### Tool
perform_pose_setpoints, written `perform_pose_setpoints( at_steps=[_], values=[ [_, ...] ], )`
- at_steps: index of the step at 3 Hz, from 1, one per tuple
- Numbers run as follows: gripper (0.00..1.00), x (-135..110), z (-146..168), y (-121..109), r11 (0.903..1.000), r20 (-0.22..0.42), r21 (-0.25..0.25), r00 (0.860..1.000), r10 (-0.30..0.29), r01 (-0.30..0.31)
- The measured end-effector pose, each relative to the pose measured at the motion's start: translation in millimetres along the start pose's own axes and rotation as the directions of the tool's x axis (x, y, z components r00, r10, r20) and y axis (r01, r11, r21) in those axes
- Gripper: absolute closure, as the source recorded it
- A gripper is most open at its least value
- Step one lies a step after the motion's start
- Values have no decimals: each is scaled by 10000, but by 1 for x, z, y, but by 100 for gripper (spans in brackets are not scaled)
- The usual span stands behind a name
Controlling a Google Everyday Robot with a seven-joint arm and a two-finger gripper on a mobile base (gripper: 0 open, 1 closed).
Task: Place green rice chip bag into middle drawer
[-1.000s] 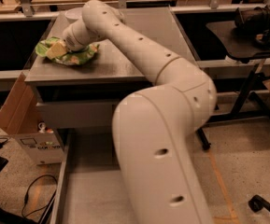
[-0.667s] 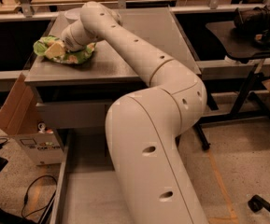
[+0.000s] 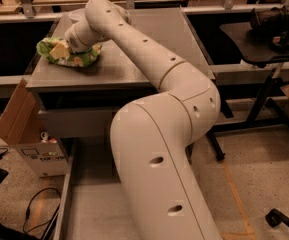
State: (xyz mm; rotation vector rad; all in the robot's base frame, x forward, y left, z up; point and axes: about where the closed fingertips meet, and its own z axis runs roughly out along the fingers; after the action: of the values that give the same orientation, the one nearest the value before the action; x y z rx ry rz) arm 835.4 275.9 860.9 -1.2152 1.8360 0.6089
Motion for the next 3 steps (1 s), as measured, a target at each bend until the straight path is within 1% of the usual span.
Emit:
perform_pose_setpoints(
  at_steps=[1,2,3],
  values=[
    [100,0,0,0,10000,0,-1,10000,0,0],
    [100,-5,-3,2,9999,-182,-9,9997,-162,162],
    [100,-32,-44,14,9954,-853,329,9925,-872,903]
  ],
)
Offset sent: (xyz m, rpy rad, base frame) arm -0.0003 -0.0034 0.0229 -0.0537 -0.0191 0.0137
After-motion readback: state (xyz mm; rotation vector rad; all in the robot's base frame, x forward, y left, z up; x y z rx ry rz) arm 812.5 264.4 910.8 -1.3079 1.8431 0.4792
